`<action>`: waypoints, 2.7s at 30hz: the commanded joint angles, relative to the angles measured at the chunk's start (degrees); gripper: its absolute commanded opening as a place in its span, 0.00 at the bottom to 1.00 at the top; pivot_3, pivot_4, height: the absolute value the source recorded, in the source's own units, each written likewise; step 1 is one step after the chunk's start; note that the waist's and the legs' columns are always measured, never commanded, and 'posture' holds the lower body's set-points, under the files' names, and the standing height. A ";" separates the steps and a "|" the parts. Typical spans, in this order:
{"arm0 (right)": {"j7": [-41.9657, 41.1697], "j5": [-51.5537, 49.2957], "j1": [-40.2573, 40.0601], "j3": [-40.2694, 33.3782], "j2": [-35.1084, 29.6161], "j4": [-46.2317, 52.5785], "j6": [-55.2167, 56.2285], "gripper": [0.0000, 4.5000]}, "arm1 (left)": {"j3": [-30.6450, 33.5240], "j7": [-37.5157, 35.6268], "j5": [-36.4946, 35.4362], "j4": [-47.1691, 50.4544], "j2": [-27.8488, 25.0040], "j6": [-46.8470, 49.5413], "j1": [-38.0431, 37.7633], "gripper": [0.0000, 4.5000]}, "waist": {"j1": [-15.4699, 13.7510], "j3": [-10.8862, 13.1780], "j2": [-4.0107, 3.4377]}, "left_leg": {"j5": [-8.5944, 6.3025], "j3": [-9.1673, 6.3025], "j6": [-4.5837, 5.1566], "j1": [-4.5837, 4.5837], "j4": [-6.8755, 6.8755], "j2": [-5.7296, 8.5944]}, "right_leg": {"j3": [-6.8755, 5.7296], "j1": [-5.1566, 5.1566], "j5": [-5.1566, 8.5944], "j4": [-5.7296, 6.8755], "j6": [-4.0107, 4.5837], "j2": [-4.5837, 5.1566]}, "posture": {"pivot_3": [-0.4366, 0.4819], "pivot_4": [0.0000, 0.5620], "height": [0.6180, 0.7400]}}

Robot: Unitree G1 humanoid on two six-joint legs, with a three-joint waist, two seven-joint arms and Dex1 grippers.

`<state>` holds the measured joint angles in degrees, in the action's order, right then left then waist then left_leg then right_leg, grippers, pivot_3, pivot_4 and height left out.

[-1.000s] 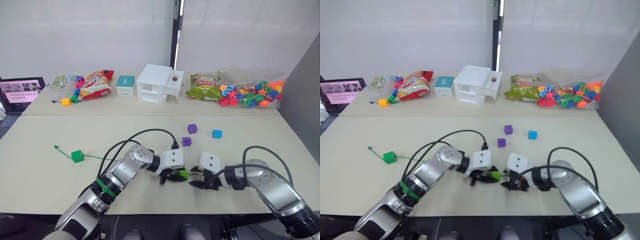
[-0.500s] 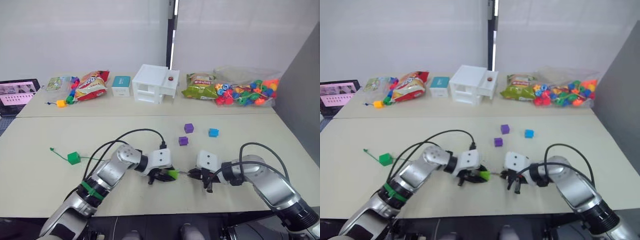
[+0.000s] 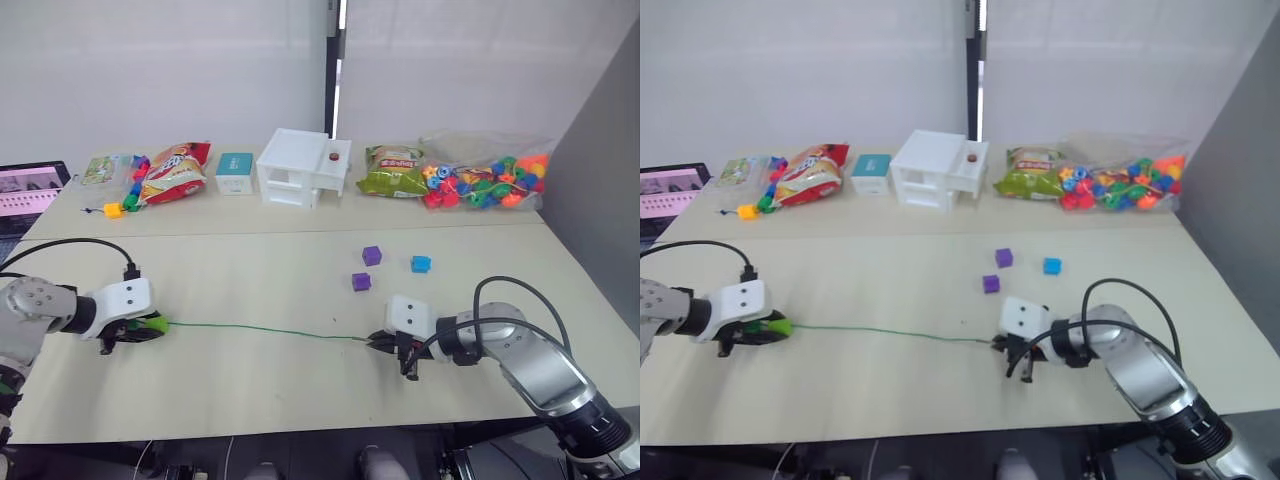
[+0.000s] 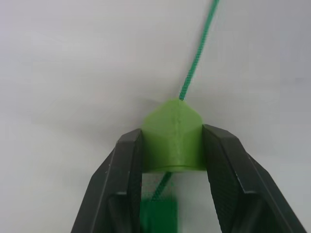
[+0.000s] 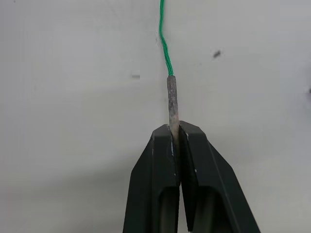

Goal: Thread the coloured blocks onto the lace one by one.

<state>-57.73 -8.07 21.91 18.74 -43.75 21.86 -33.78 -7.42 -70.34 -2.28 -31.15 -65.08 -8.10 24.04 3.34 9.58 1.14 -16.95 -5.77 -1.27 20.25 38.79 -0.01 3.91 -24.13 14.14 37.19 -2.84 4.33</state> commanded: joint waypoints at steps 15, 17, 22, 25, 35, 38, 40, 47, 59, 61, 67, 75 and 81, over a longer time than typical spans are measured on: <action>-0.52 -0.59 2.39 1.11 1.77 1.39 -0.96 0.00 | 6.53 -2.85 -3.97 5.78 2.47 8.39 -2.58 0.68 | -0.98 0.01 -0.01 | 0.00 0.01 0.00 0.08 0.05 0.06 | -0.01 -0.04 -0.01 0.03 -0.02 0.05 | 0.48 0.27 1.00; -0.79 -0.82 2.66 1.16 1.93 1.74 -1.30 0.00 | 7.42 -3.27 -5.38 8.94 2.45 11.08 -1.50 0.82 | -0.89 0.04 0.04 | 0.00 0.01 0.00 0.10 0.05 0.05 | -0.01 -0.05 -0.01 0.03 -0.02 0.04 | 0.48 0.27 1.00; -0.53 -0.55 3.92 2.01 3.22 2.30 -3.07 0.00 | 9.69 -5.90 -13.12 21.20 2.66 23.60 0.44 1.00 | -0.81 0.05 0.07 | 0.00 -0.02 0.00 0.16 0.06 0.04 | -0.02 -0.08 -0.01 0.03 -0.02 0.03 | 0.48 0.27 1.00; 0.29 -0.10 5.72 3.38 4.91 2.43 -5.23 0.00 | 9.73 -5.34 -18.98 31.78 4.89 32.11 0.23 1.00 | -0.73 0.05 0.07 | 0.00 -0.02 0.00 0.18 0.06 0.04 | -0.02 -0.10 -0.01 0.03 -0.02 0.03 | 0.48 0.27 1.00; 3.24 2.43 11.07 8.46 8.24 1.84 -11.00 0.00 | -6.96 7.36 -14.44 47.59 25.31 35.15 0.34 1.00 | -0.92 0.04 0.09 | 0.00 -0.07 -0.01 0.23 0.12 0.06 | -0.02 -0.10 -0.02 0.02 -0.01 0.04 | 0.48 0.27 1.00; 3.07 2.66 11.76 8.97 8.31 1.87 -11.29 0.00 | -9.37 7.82 -12.10 42.97 28.25 32.21 1.72 1.00 | -0.85 0.04 0.09 | 0.01 -0.06 -0.01 0.24 0.12 0.06 | -0.02 -0.12 -0.02 0.02 -0.01 0.03 | 0.48 0.27 1.00; 3.03 2.47 12.05 8.99 8.19 2.10 -11.63 0.00 | -10.37 7.21 -10.96 39.89 29.34 30.02 2.43 1.00 | -0.81 0.04 0.09 | 0.01 -0.06 -0.01 0.22 0.12 0.07 | -0.02 -0.11 -0.02 0.02 -0.01 0.03 | 0.48 0.27 1.00; 2.67 2.15 12.31 8.83 7.44 2.95 -12.57 0.00 | -11.18 5.09 -9.56 35.74 30.28 26.88 3.57 1.00 | -0.89 0.04 0.09 | 0.01 -0.07 -0.01 0.24 0.12 0.08 | -0.02 -0.12 -0.02 -0.02 -0.01 0.05 | 0.48 0.27 1.00; 2.68 1.79 12.24 8.91 7.06 3.56 -13.11 0.00 | -10.90 4.89 -9.38 34.09 32.10 26.68 4.75 0.36 | -0.89 0.04 0.09 | 0.00 -0.09 -0.01 0.25 0.14 0.09 | -0.02 -0.11 -0.03 -0.01 -0.03 0.06 | 0.48 0.27 1.00; 2.70 1.73 12.19 8.89 7.07 3.70 -13.17 0.00 | -10.91 4.94 -9.33 34.07 32.16 26.66 4.75 0.22 | -0.91 0.04 0.09 | 0.01 -0.08 -0.01 0.25 0.14 0.10 | -0.02 -0.11 -0.03 -0.01 -0.03 0.06 | 0.48 0.27 1.00; 2.72 1.61 12.10 8.96 7.08 3.93 -13.31 0.00 | -10.86 5.01 -9.01 34.02 32.42 26.68 4.81 0.00 | -0.92 0.04 0.09 | 0.01 -0.09 -0.01 0.25 0.15 0.10 | -0.02 -0.10 -0.03 -0.01 -0.03 0.06 | 0.48 0.27 1.00; 2.78 1.88 11.51 9.16 6.75 4.03 -12.97 0.00 | -10.60 4.78 -9.36 34.14 32.41 27.51 5.17 0.00 | -0.92 0.04 0.09 | 0.01 -0.08 -0.01 0.25 0.15 0.10 | -0.02 -0.11 -0.03 -0.01 -0.02 0.06 | 0.48 0.27 1.00; 6.78 -0.28 6.62 3.33 7.33 7.88 -15.42 0.39 | -10.55 3.84 -9.52 34.56 31.74 27.96 5.36 0.00 | -1.03 0.04 0.09 | 0.01 -0.09 -0.01 0.26 0.15 0.10 | -0.02 -0.10 -0.03 -0.01 -0.03 0.07 | 0.48 0.27 1.00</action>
<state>-52.16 -7.22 29.26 25.31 -36.49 26.63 -48.47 -19.16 -66.07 -11.26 2.07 -33.03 19.95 28.46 2.31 9.62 1.23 -16.95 -5.86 -1.28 20.52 38.94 0.10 3.89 -24.23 14.11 37.17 -2.87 4.41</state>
